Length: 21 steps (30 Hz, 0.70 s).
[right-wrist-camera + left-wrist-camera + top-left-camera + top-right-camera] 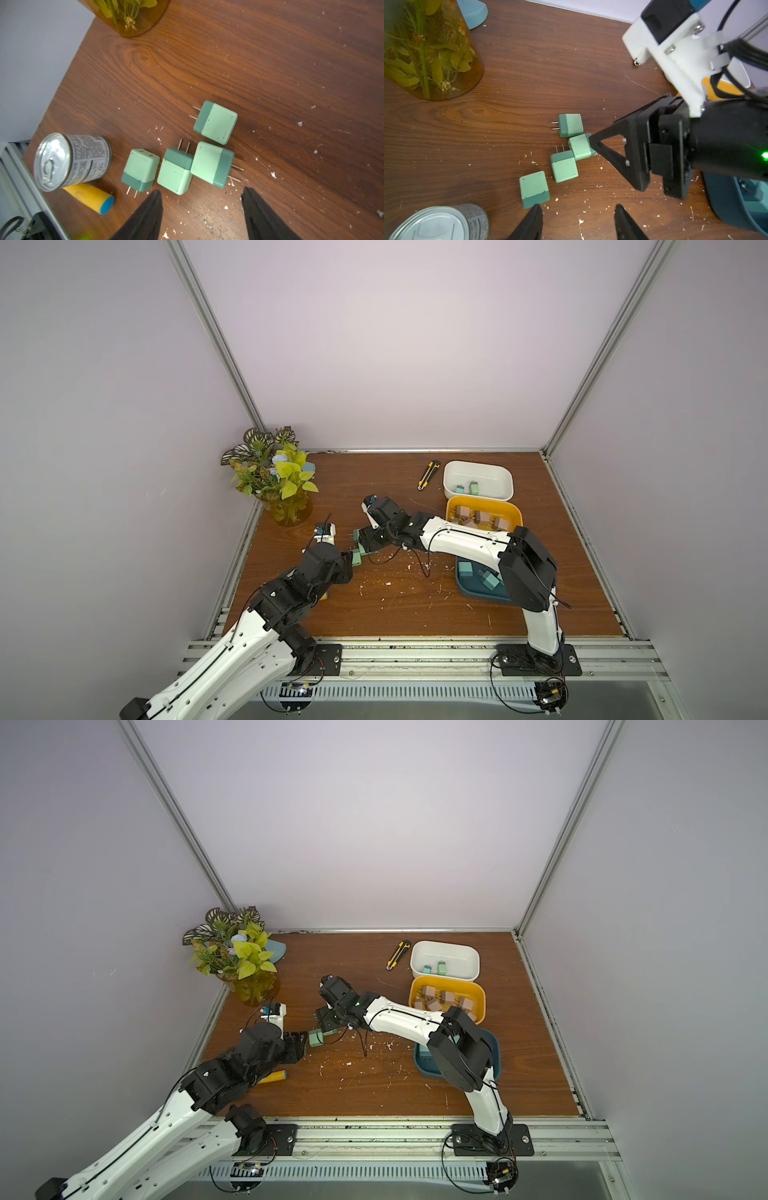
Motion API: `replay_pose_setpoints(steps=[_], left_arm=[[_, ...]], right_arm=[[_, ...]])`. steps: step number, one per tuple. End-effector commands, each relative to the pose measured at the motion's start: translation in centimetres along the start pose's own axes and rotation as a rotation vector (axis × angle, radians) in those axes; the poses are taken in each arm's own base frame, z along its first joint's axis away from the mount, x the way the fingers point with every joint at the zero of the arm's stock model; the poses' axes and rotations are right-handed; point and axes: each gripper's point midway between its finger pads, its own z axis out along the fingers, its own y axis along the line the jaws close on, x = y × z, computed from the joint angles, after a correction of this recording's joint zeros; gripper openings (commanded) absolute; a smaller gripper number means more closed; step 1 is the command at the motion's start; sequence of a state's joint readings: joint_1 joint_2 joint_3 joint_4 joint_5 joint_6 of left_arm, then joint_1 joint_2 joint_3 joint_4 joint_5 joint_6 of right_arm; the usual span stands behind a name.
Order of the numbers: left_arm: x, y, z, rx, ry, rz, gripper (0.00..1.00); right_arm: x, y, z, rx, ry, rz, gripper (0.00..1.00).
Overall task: Place the plugs by color into the storage box
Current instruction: Pick up the plug from the center of the board.
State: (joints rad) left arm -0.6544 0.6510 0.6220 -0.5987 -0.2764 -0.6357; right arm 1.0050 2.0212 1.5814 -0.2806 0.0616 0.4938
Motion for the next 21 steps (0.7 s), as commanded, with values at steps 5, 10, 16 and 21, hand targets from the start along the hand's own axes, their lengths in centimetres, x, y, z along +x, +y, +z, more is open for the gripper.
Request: replay_pose_setpoints(steps=[5, 10, 16, 21], left_arm=[[-0.1, 0.2, 1.2, -0.021, -0.018, 0.003, 0.57], [0.0, 0.1, 1.5, -0.022, -0.018, 0.006, 0.57], [-0.1, 0.3, 1.3, -0.022, -0.027, 0.0, 0.57], [-0.1, 0.2, 1.2, -0.019, -0.032, -0.003, 0.57]], right_arm=[[0.0, -0.2, 0.6, 0.045, 0.004, -0.03, 0.7], [0.6, 0.1, 2.1, 0.069, 0.026, -0.051, 0.71], [1.2, 0.6, 4.1, 0.096, 0.057, -0.08, 0.71], [1.7, -0.1, 5.2, 0.157, 0.068, -0.085, 0.7]])
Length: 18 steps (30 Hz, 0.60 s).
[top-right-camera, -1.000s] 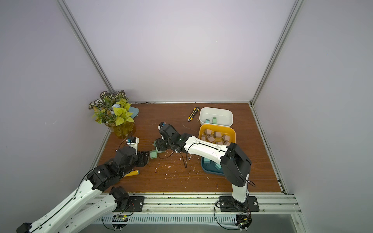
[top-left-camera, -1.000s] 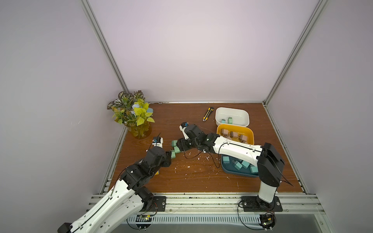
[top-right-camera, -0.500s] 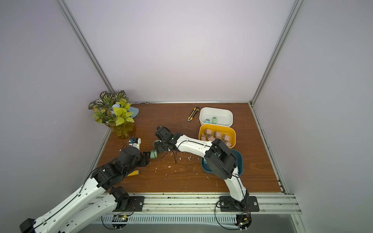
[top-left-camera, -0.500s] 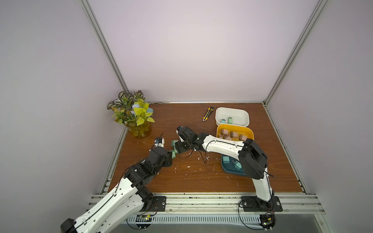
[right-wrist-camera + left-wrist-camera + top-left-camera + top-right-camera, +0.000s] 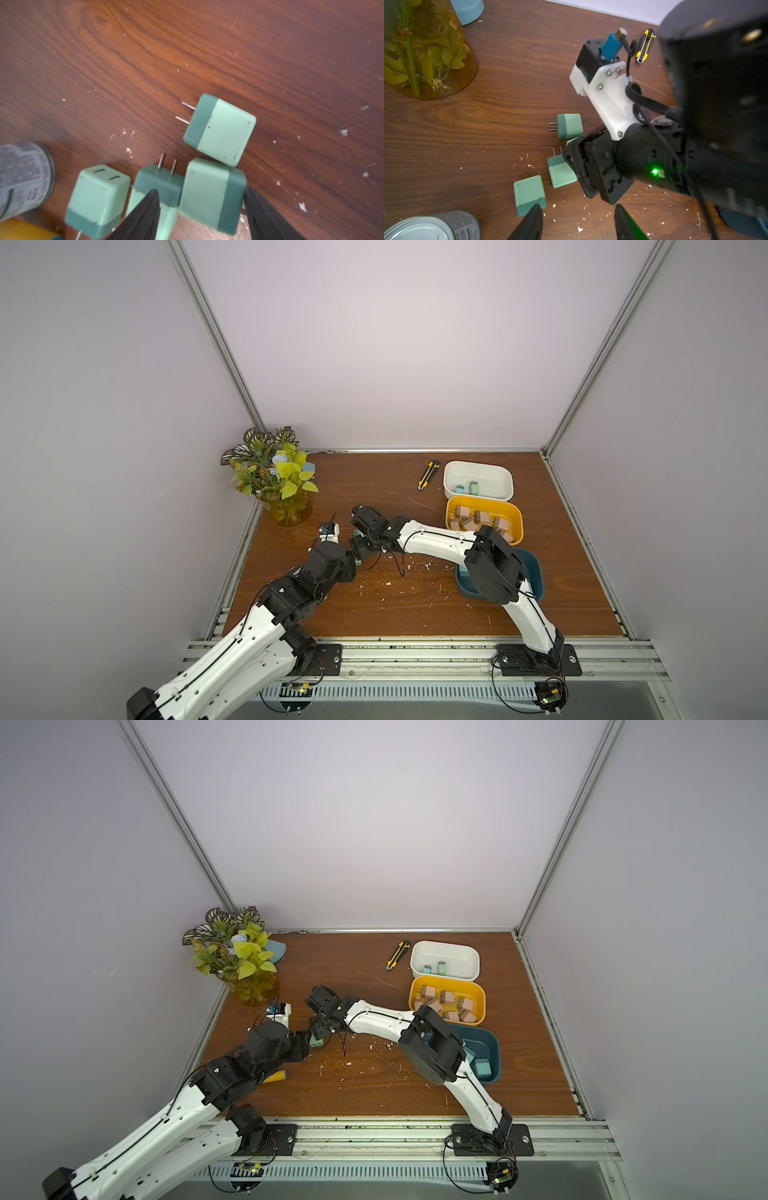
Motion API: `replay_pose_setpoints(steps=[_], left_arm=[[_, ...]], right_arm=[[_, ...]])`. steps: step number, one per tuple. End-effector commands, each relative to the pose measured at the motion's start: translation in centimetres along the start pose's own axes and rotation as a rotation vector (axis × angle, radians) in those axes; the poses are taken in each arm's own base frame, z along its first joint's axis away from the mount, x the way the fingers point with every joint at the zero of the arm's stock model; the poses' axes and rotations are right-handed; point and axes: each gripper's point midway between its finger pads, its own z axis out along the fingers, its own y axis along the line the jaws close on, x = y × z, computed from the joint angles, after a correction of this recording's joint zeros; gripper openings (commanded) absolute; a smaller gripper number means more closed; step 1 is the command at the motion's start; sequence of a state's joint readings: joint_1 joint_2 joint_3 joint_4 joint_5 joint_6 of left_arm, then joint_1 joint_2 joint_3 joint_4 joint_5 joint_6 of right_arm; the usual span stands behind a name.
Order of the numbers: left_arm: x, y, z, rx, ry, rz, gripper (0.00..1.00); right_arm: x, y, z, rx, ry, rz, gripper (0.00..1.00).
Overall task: Place the plugs by color into the storage box
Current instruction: Pick up the plug from the center of the board.
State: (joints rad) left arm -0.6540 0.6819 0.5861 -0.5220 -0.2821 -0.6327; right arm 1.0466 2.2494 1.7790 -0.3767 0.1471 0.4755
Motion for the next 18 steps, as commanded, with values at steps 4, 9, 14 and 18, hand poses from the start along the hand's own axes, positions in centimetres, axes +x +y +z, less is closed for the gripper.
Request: replay_pose_setpoints(steps=[4, 9, 14, 18], left_arm=[[-0.3, 0.4, 0.0, -0.014, -0.021, -0.001, 0.57], [-0.3, 0.4, 0.0, -0.015, -0.021, -0.005, 0.57], [-0.4, 0.5, -0.2, -0.012, -0.031, -0.013, 0.57], [-0.2, 0.4, -0.1, -0.008, -0.019, -0.009, 0.57]], right_arm=[[-0.4, -1.1, -0.7, 0.087, -0.008, -0.015, 0.7], [-0.2, -1.6, -0.9, 0.103, -0.009, -0.018, 0.65], [-0.3, -1.5, -1.1, 0.098, -0.012, -0.019, 0.6], [0.1, -1.3, -1.1, 0.083, -0.006, -0.019, 0.61]])
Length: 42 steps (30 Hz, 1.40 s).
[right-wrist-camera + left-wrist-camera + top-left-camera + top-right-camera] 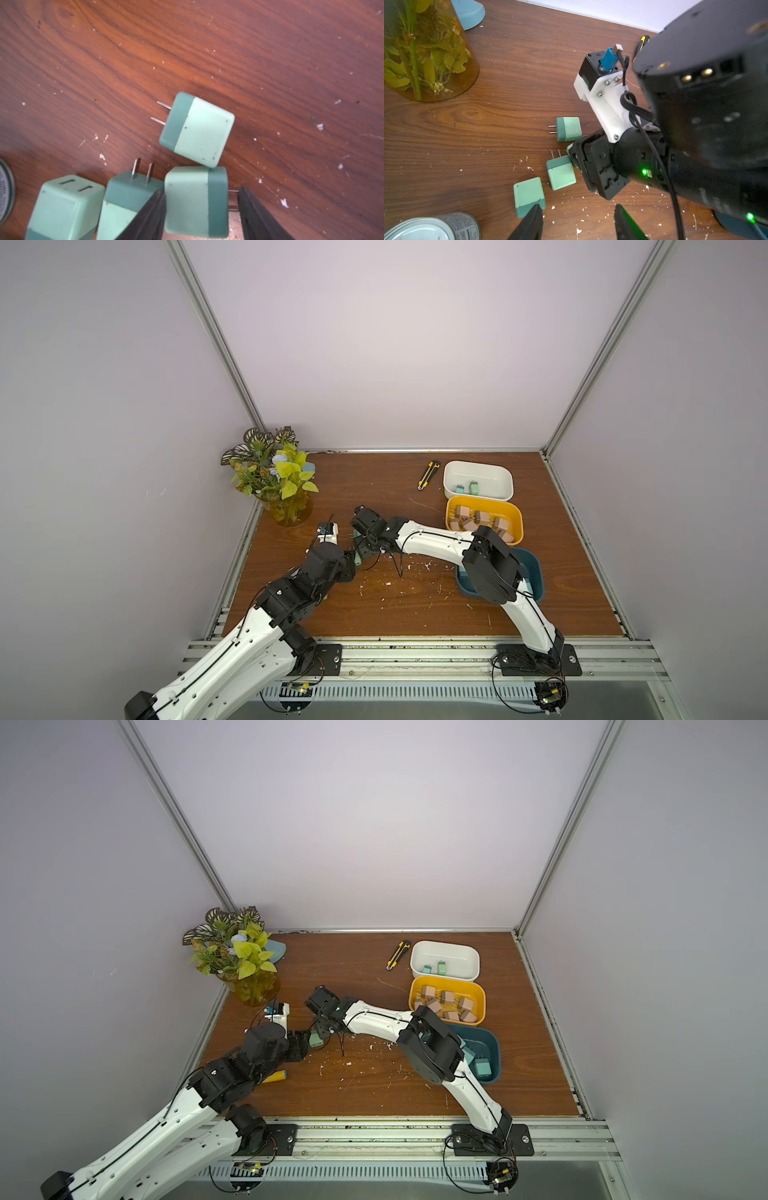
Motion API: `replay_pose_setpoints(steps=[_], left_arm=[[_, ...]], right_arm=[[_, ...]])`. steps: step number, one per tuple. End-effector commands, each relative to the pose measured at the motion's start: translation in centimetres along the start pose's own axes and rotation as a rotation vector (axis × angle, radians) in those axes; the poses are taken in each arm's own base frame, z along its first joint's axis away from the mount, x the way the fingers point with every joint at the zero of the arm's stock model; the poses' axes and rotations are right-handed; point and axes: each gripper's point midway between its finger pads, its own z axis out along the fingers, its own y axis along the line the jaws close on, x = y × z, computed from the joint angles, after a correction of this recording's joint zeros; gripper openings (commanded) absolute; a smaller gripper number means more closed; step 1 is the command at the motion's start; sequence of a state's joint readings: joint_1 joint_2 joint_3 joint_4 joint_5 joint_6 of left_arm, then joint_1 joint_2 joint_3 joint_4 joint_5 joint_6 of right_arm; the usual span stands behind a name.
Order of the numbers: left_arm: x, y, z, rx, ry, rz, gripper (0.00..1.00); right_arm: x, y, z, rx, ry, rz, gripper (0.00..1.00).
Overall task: Place the plugs by color into the storage box
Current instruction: Pick up the plug from the center of the board.
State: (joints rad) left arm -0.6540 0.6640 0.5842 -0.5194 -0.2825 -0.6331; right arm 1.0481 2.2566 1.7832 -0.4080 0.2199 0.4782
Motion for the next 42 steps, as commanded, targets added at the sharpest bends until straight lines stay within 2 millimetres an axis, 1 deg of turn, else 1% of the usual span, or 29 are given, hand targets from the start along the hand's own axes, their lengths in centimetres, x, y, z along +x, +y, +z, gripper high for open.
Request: replay_pose_setpoints(steps=[1, 4, 7, 12, 14, 17, 20, 23, 31, 37, 40, 42], left_arm=[[0.1, 0.4, 0.3, -0.017, -0.001, -0.001, 0.57], [0.1, 0.4, 0.3, -0.016, -0.001, -0.001, 0.57], [0.1, 0.4, 0.3, -0.017, -0.003, -0.001, 0.57], [0.1, 0.4, 0.3, -0.016, -0.005, -0.004, 0.57], [0.1, 0.4, 0.3, -0.015, -0.003, -0.002, 0.57], [0.1, 0.4, 0.3, -0.014, -0.002, -0.002, 0.57], [0.1, 0.3, 0.2, -0.012, -0.005, -0.004, 0.57], [0.0, 0.4, 0.2, -0.014, -0.011, -0.006, 0.57], [-0.4, -0.1, 0.2, 0.018, -0.039, -0.014, 0.55], [-1.3, -0.6, 0.5, 0.013, -0.048, 0.011, 0.55], [-2.2, -1.6, 0.7, 0.041, -0.06, 0.016, 0.55], [-2.5, -2.6, 1.1, 0.076, -0.06, 0.022, 0.54]], right_arm=[[-0.1, -0.2, -1.4, 0.012, -0.006, -0.012, 0.61], [0.2, -0.5, -1.4, 0.018, -0.009, -0.01, 0.6], [0.5, -0.3, -1.1, 0.006, 0.0, -0.019, 0.59], [0.5, -0.3, -1.1, 0.008, -0.002, -0.026, 0.57], [0.4, -0.3, -1.2, 0.009, -0.004, -0.026, 0.56], [0.1, -0.3, -1.7, 0.007, -0.009, -0.023, 0.5], [-0.4, -0.1, -2.8, -0.008, -0.026, -0.015, 0.45], [-1.2, 0.1, -4.1, -0.035, -0.055, -0.002, 0.42], [-2.7, -0.2, -8.5, -0.069, -0.129, 0.014, 0.41], [-3.0, -1.9, -10.6, -0.062, -0.157, 0.037, 0.4], [-3.1, -3.4, -11.7, -0.049, -0.172, 0.06, 0.39], [-3.1, -4.5, -12.5, -0.05, -0.184, 0.083, 0.38]])
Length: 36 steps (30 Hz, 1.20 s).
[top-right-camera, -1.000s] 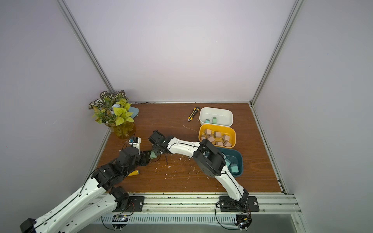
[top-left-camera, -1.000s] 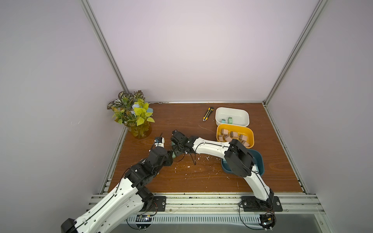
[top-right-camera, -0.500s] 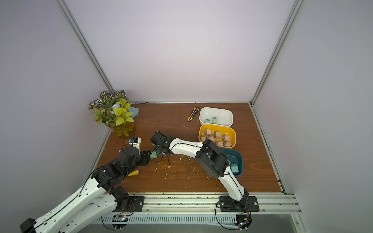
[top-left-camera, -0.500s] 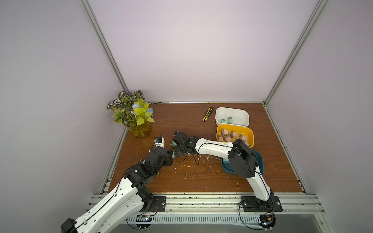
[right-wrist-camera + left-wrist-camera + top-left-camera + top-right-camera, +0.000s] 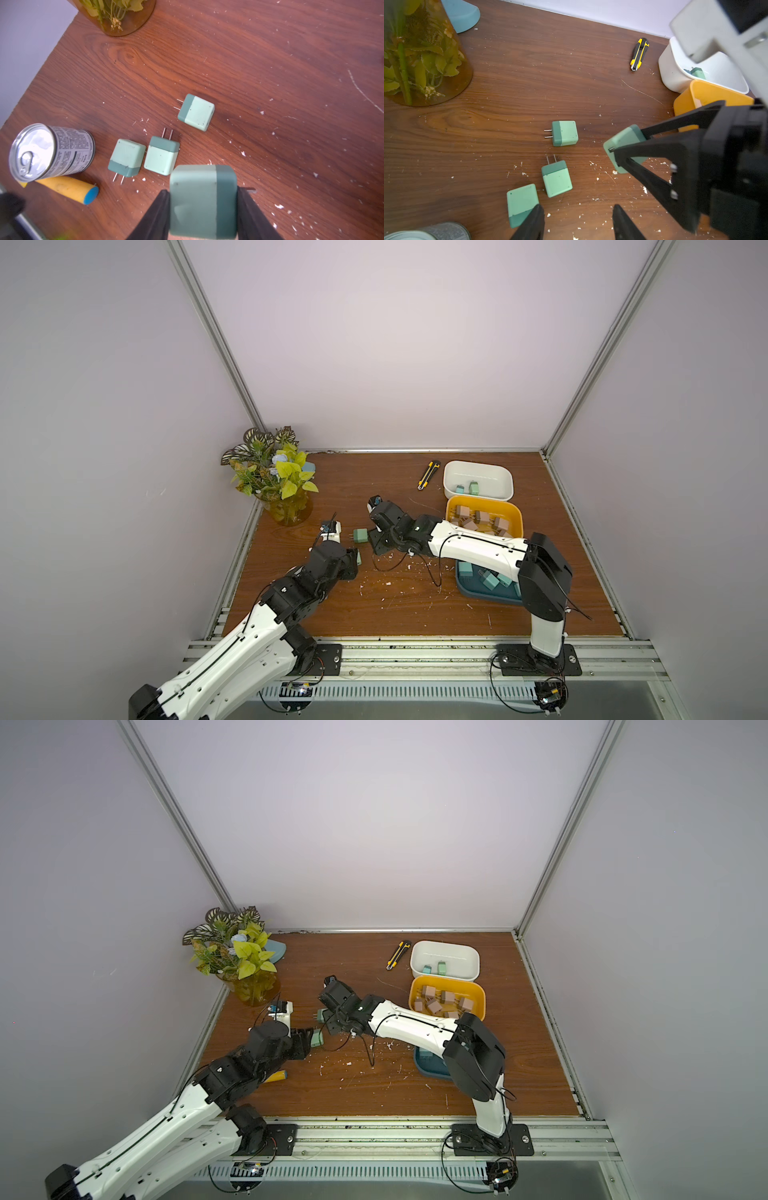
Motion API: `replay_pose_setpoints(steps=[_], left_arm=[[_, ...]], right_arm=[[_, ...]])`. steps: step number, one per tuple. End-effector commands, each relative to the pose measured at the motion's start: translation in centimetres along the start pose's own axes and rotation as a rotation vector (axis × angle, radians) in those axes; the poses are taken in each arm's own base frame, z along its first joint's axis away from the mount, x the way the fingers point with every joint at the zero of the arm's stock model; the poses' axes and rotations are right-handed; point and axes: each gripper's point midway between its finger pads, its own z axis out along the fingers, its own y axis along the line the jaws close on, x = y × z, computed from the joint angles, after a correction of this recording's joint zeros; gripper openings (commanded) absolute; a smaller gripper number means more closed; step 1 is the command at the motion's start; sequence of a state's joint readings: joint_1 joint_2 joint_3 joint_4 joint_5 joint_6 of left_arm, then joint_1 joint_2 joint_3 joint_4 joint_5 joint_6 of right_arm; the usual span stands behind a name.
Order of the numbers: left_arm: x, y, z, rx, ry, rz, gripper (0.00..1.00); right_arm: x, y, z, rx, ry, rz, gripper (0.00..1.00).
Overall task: Place the plugs by color into the storage box
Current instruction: Pick up the plug from the center of the board, then place the plug in the storage box.
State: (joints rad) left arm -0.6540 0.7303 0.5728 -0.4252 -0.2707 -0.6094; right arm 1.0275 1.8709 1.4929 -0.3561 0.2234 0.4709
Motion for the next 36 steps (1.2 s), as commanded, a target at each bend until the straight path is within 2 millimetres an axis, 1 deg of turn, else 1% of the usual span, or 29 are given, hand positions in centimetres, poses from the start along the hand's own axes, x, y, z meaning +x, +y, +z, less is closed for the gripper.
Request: replay_pose_setpoints(steps=[1, 7, 11, 15, 18, 21, 24, 28, 34, 36], left_arm=[[-2.4, -2.1, 0.0, 0.078, -0.054, 0.008, 0.54], [-3.5, -5.5, 2.0, 0.186, -0.058, 0.032, 0.55], [-4.2, -7.8, 3.3, 0.251, -0.045, 0.045, 0.55], [-4.6, -10.2, 4.4, 0.31, -0.029, 0.056, 0.55], [-4.7, -12.4, 5.1, 0.345, -0.021, 0.097, 0.55], [-4.7, -14.3, 6.1, 0.378, -0.004, 0.115, 0.55], [-5.1, -16.0, 6.9, 0.411, 0.005, 0.119, 0.55], [-5.9, -17.9, 8.1, 0.44, 0.002, 0.121, 0.55], [-6.6, -20.4, 10.1, 0.475, 0.011, 0.125, 0.55], [-6.8, -21.2, 10.6, 0.491, 0.011, 0.124, 0.55]], right_arm=[[-1.7, -1.9, -2.3, -0.001, -0.058, 0.052, 0.38], [-1.9, -6.5, -4.7, -0.005, -0.096, 0.151, 0.38], [-1.5, -9.6, -6.1, 0.003, -0.106, 0.206, 0.38], [-1.0, -12.9, -7.7, 0.064, -0.119, 0.234, 0.38], [-0.4, -15.2, -8.8, 0.112, -0.124, 0.252, 0.38], [-0.2, -16.9, -9.6, 0.137, -0.14, 0.272, 0.38], [-0.6, -18.1, -10.4, 0.146, -0.161, 0.291, 0.39], [-1.3, -19.6, -10.6, 0.166, -0.178, 0.301, 0.38], [-2.1, -21.4, -9.7, 0.187, -0.181, 0.31, 0.38], [-2.3, -22.3, -9.4, 0.204, -0.18, 0.318, 0.38]])
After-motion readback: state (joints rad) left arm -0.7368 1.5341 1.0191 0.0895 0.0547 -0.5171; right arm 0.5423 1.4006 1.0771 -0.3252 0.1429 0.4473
